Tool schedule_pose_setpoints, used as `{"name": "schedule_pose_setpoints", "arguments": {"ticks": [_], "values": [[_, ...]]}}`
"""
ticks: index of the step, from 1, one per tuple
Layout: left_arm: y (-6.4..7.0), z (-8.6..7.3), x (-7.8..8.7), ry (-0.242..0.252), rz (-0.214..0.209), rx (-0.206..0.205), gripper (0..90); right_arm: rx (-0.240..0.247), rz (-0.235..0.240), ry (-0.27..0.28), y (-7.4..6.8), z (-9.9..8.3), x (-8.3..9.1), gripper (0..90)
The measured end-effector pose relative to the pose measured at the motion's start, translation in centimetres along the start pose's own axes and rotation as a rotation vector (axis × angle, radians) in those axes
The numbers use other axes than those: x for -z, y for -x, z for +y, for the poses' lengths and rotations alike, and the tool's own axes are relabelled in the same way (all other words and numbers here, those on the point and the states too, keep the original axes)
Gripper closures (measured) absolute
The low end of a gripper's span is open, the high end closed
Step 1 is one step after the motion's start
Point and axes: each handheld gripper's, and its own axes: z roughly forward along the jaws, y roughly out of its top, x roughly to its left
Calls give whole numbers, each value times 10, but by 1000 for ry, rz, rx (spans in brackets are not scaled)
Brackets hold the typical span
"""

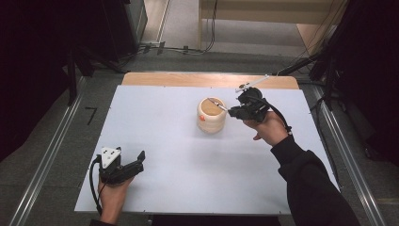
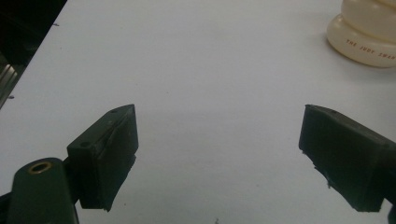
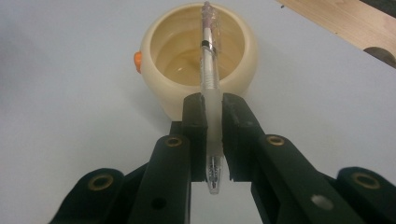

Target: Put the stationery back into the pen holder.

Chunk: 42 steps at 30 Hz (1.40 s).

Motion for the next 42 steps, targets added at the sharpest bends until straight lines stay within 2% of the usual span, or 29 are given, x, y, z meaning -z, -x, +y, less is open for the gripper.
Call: {"name": "schedule_pose_setpoints", "arguments": {"ticks": [29, 42], "values": [[0, 0, 0, -1, 0, 0, 127, 13, 2, -1, -3, 3, -6, 777], [-1, 0, 0, -1, 1, -1, 127, 2, -1, 18, -3, 5, -9, 719]]}}
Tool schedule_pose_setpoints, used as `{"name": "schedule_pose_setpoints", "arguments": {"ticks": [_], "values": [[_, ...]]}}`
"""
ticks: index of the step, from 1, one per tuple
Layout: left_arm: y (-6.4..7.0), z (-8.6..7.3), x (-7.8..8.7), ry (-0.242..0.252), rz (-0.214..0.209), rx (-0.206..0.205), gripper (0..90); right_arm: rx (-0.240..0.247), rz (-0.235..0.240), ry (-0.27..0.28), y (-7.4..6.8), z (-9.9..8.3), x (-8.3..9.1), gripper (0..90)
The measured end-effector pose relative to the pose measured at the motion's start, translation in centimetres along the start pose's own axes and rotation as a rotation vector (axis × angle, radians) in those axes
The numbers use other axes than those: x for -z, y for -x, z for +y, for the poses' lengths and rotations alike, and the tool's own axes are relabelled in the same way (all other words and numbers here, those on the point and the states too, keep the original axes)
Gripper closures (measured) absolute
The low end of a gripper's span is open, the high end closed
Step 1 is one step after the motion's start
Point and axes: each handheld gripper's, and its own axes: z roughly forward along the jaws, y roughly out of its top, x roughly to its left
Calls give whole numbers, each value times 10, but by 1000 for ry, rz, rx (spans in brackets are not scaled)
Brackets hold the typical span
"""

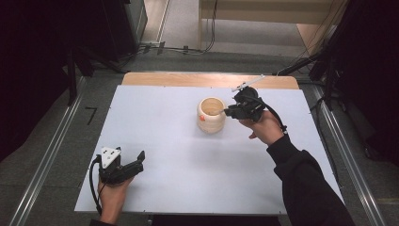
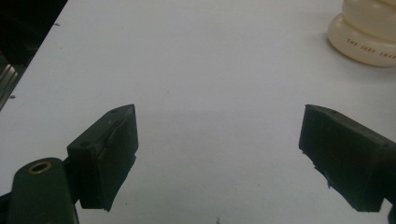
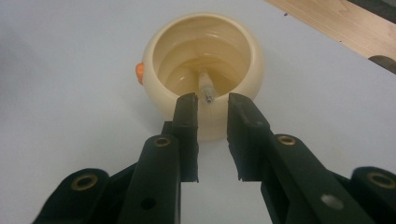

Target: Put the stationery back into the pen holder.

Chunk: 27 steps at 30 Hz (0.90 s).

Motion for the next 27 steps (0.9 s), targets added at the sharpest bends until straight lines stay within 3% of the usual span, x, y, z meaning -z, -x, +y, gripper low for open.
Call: {"name": "schedule_pose_setpoints", "arguments": {"ticks": [19, 27], "values": [[0, 0, 0, -1, 0, 0, 127, 7, 32, 12, -3, -3, -6, 500], [0, 0, 0, -2, 1, 0, 127, -1, 62, 20, -2, -6, -11, 331]]}}
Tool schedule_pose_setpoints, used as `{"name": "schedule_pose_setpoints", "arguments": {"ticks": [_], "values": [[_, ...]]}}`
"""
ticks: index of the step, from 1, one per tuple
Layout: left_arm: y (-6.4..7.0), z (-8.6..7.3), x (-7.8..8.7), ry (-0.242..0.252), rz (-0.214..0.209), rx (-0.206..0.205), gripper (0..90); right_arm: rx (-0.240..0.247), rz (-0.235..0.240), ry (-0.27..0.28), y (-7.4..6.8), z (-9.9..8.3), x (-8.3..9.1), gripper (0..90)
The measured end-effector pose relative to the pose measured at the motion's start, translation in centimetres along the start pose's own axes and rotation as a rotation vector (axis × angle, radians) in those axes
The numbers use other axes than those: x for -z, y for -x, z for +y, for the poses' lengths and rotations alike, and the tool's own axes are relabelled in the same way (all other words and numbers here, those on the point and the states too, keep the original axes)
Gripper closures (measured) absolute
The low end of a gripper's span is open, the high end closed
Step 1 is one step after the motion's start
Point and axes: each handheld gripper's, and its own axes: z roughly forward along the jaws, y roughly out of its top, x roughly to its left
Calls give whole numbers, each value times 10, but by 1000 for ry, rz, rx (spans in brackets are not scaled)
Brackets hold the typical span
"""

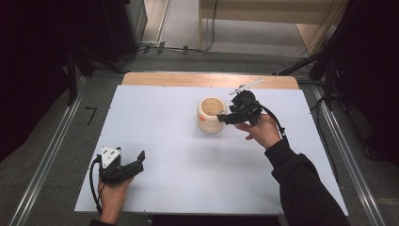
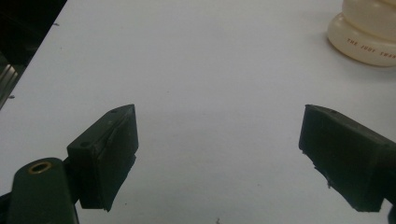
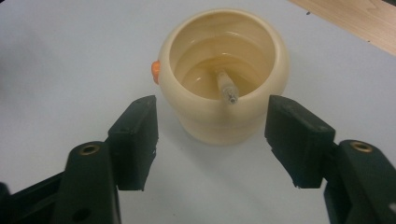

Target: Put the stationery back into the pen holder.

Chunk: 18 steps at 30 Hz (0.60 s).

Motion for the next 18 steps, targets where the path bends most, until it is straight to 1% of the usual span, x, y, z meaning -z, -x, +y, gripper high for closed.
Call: {"name": "schedule_pose_setpoints", "arguments": {"ticks": [2, 4, 6, 9, 10, 14, 18], "values": [[0, 0, 0, 1, 0, 0, 127, -5, 6, 1, -1, -1, -2, 310], [0, 0, 0, 1, 0, 0, 127, -8, -3, 9, -2, -1, -3, 288], [0, 0, 0, 0, 0, -1, 127, -9, -1, 17, -2, -2, -4, 269], [0, 0, 0, -2, 0, -1, 127, -15, -7, 16, -2, -3, -7, 216], [0, 0, 0, -2, 0, -1, 127, -25, -8, 14, -2, -3, -7, 201], [0, 0, 0, -2, 0, -1, 127, -50, -7, 31, 0, -6, -8, 188], [0, 0, 0, -3, 0, -1, 127, -54, -4, 38, 0, -8, -9, 180]]}}
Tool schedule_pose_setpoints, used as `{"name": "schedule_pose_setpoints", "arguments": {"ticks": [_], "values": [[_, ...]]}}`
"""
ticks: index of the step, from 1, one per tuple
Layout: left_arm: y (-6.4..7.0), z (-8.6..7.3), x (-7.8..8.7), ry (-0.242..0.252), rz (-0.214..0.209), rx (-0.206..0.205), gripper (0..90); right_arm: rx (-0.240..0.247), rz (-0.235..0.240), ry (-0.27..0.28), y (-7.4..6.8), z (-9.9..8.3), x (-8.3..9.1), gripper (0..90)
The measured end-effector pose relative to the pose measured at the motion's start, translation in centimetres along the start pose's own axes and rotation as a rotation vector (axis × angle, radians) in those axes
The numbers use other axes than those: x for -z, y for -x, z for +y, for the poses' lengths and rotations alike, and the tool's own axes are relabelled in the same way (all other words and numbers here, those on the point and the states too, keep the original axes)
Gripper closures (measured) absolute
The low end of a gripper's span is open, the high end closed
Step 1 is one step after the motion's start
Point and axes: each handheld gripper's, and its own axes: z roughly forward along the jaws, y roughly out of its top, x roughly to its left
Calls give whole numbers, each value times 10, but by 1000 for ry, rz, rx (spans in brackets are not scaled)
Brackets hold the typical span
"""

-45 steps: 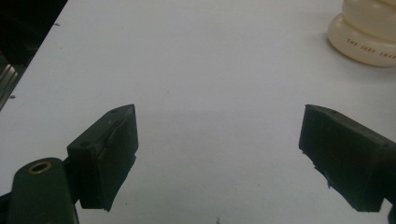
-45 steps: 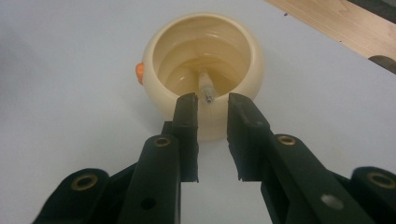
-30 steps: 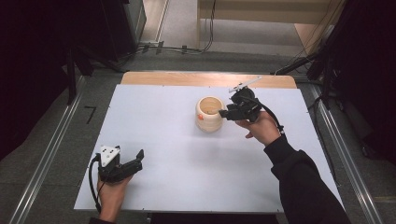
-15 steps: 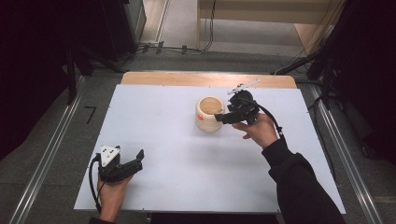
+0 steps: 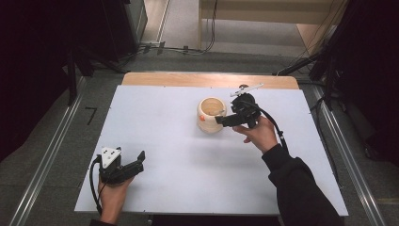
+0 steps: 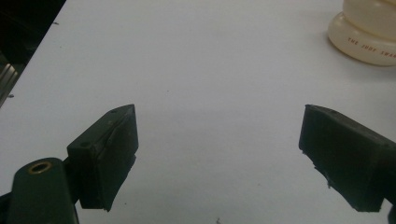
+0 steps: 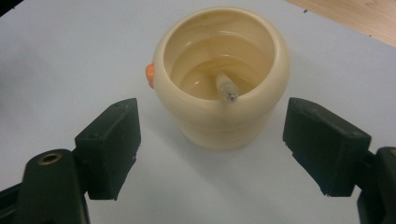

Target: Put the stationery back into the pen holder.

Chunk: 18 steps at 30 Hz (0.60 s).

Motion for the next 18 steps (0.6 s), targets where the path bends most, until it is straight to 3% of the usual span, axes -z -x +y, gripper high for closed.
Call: {"name": "schedule_pose_setpoints", "arguments": {"ticks": [18], "values": [[0, -1, 0, 1, 0, 1, 127, 10, -4, 22, -1, -6, 0, 188]]}}
